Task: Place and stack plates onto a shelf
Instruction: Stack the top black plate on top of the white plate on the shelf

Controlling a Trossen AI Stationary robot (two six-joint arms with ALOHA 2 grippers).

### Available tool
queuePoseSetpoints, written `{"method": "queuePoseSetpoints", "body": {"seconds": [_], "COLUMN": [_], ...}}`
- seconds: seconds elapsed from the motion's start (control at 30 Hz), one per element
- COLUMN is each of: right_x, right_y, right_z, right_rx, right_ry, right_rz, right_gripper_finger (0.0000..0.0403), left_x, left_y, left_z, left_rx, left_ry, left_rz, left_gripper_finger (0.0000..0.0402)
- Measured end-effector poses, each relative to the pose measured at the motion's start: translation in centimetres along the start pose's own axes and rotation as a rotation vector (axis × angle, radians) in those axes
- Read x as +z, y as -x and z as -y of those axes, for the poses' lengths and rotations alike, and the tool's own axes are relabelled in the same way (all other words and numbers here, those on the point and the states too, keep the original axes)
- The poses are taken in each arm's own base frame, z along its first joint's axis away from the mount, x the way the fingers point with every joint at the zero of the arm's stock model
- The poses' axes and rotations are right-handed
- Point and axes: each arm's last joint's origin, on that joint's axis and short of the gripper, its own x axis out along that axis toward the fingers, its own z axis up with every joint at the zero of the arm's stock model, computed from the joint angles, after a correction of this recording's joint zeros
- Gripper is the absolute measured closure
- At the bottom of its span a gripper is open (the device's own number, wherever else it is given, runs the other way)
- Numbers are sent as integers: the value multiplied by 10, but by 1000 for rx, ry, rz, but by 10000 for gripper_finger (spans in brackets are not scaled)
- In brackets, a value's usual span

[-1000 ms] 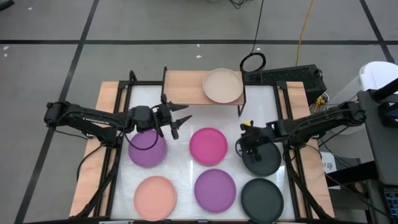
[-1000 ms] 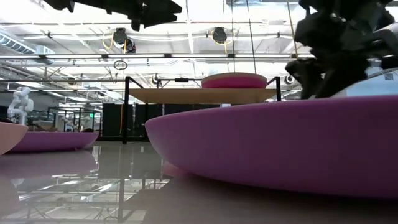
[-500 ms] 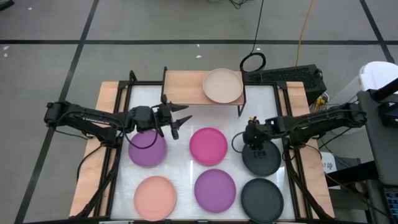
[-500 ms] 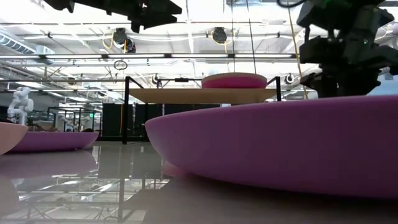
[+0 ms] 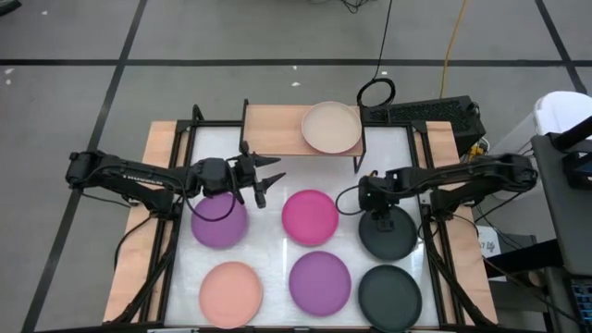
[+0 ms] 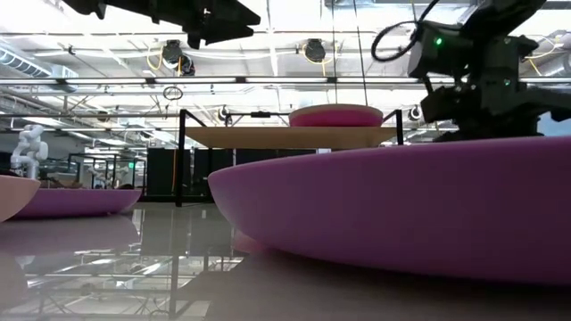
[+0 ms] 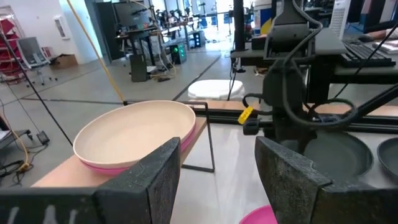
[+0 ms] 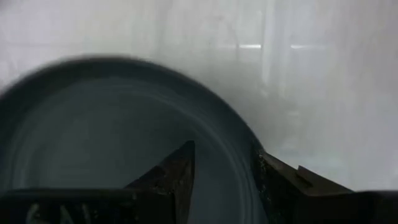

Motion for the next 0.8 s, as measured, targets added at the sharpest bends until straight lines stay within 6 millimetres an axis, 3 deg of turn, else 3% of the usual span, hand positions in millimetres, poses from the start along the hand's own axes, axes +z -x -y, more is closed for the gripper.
{"method": "queuePoseSetpoints", "body": {"seconds": [0.27,0.57,0.8], "right_x": [2,1,2], "right_y": [-6,11,9], "right_z": [6,4,9], "right_rx": [-5,-34,-92], "right_ry": [2,29,27], "right_rz": [-17,75,67], "right_gripper_finger": [273,275,275], "left_x": [0,0,0], "left_y": [0,0,0], "left_z": [0,0,0], "left_rx": [0,0,0], "left_ry": [3,6,8], "left_rz": [-3,-3,-2], "left_gripper_finger": [190,190,190]}}
